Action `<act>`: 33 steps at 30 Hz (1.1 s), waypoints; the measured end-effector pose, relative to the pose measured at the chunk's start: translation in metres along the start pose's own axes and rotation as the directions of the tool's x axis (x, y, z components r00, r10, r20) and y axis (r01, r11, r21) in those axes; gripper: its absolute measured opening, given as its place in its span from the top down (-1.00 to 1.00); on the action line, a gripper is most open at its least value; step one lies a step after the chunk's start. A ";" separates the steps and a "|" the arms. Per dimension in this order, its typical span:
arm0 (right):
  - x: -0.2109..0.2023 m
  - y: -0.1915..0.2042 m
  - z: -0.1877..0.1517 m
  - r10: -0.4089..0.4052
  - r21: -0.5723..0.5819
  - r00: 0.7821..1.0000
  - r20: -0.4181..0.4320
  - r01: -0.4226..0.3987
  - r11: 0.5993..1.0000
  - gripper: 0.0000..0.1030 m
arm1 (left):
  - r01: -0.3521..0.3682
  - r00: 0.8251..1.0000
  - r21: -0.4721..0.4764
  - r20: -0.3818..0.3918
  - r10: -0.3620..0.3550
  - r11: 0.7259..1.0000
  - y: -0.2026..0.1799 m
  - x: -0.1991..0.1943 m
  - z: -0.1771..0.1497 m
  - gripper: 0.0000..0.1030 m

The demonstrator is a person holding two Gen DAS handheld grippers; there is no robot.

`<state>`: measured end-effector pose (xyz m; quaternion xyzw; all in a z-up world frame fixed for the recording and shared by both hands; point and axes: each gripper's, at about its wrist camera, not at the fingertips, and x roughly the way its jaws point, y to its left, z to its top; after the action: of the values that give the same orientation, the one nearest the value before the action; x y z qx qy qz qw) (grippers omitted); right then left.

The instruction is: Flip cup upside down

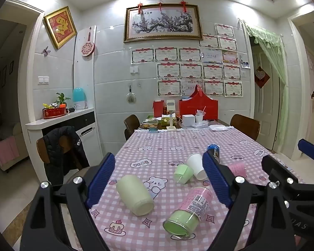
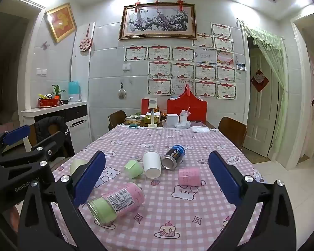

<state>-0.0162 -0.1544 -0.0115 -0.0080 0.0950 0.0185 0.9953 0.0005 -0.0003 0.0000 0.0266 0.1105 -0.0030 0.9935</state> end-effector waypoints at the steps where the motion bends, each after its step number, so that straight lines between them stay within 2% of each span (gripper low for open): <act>1: 0.000 0.000 0.000 -0.001 0.000 1.000 0.000 0.001 1.000 -0.85 | 0.001 1.000 0.000 0.000 -0.001 1.000 0.000 0.000 0.000 -0.63; 33: -0.008 0.001 0.003 -0.003 -0.001 1.000 0.012 0.003 1.000 -0.85 | 0.001 1.000 0.004 0.020 -0.001 1.000 -0.003 -0.015 0.005 -0.63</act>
<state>-0.0239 -0.1536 -0.0066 -0.0083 0.0890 0.0172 0.9958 -0.0134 -0.0033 0.0083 0.0285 0.1005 -0.0041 0.9945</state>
